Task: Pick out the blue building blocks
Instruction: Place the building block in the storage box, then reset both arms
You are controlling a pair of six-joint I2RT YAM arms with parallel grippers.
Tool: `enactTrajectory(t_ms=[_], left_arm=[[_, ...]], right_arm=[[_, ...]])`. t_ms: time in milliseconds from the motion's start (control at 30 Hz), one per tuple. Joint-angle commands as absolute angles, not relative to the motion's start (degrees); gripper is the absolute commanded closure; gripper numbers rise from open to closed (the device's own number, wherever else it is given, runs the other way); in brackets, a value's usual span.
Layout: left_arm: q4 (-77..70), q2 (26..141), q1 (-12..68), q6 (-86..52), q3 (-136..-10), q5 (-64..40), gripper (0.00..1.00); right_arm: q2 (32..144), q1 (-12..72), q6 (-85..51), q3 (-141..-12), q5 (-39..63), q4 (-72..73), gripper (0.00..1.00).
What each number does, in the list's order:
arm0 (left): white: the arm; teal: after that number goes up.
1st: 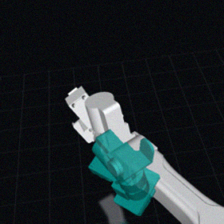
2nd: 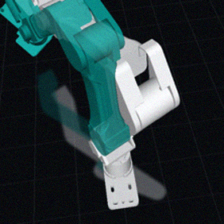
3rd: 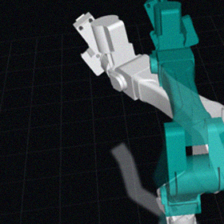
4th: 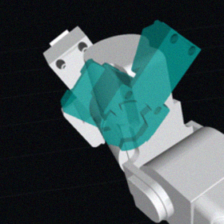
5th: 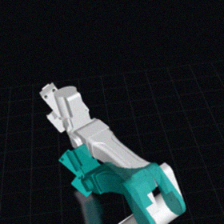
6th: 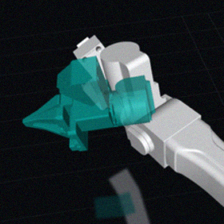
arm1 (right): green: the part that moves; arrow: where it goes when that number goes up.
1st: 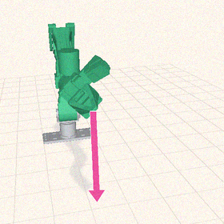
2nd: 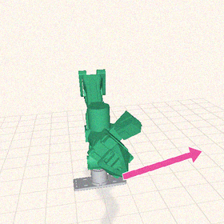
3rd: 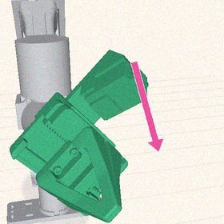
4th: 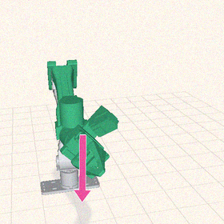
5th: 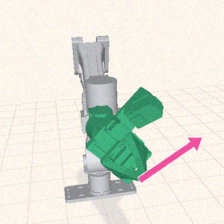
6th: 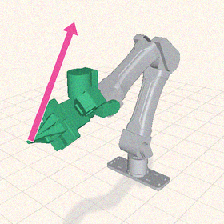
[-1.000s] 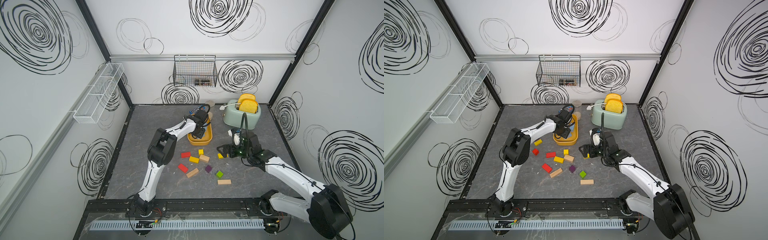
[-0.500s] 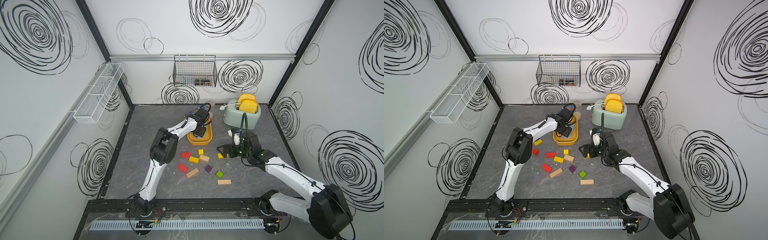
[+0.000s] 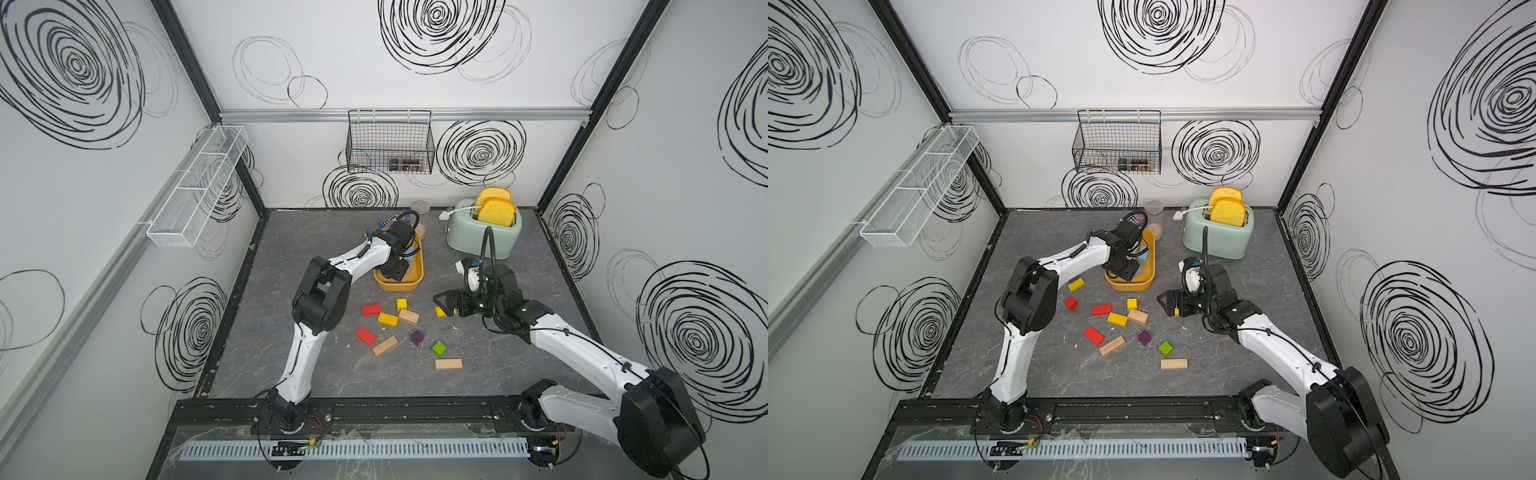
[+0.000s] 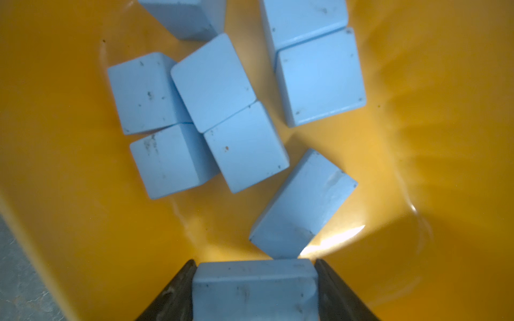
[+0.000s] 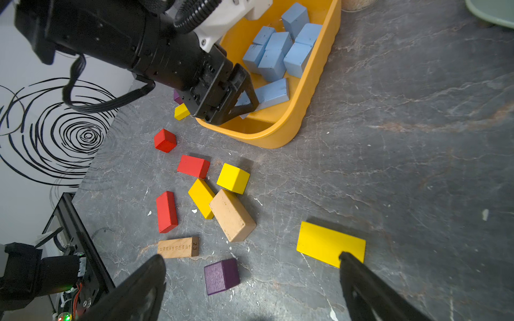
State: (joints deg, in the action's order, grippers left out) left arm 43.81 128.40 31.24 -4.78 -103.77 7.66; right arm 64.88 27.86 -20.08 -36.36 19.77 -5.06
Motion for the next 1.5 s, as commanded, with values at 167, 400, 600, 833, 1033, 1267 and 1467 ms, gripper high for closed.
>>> enactTrajectory(t_ms=[167,400,600,833,1033,1267,1467], left_arm=[[44.5,134.4,30.0,-4.4,-106.9,5.7,0.3],[43.3,134.8,29.3,-5.1,-109.7,7.0,0.22],[41.6,131.7,29.1,-5.6,-108.9,5.9,0.13],[34.5,121.1,29.2,-7.6,-101.8,0.2,0.04],[27.0,108.7,29.0,-7.4,-93.7,0.1,0.04],[6.8,89.1,22.6,-8.4,-71.8,7.8,0.04],[-11.2,73.8,10.5,-12.2,-49.2,9.4,0.04]], right_arm=[[65.1,27.6,-19.2,-35.7,20.0,-4.3,0.02],[65.6,27.5,-19.1,-36.2,20.0,-4.4,0.02],[66.1,27.5,-19.1,-36.9,20.2,-4.7,0.02],[66.4,27.4,-19.1,-37.9,21.4,-4.7,0.02],[65.6,27.2,-18.9,-39.9,19.8,-5.6,0.02],[61.1,25.7,-19.9,-39.9,5.3,2.2,0.02],[61.0,19.9,-20.4,-36.1,-13.5,15.4,0.02]])
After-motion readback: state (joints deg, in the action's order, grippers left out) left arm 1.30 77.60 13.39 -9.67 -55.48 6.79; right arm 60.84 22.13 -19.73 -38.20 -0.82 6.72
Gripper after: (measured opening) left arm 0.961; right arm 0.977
